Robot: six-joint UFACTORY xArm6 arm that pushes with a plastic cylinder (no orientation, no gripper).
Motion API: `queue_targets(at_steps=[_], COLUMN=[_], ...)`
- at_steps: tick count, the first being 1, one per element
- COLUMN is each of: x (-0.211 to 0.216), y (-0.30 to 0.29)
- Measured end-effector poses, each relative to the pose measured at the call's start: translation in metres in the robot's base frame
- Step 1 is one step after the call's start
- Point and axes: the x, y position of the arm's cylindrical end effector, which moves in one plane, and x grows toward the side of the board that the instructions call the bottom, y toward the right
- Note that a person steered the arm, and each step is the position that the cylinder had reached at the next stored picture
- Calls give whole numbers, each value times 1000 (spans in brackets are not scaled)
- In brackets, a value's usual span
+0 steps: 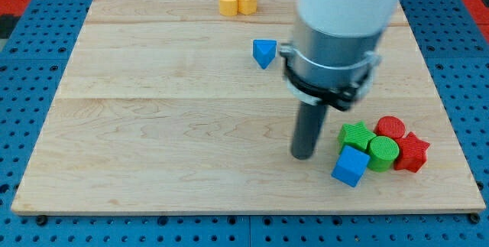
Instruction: Move the blue triangle closer to blue cube
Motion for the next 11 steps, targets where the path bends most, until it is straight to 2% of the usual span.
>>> queue_targets(at_steps=[1, 4, 5, 6, 7, 9, 11], x=[-51, -213, -224, -191, -176, -165, -106], y=[-11, 11, -16, -18, -18, -31, -45])
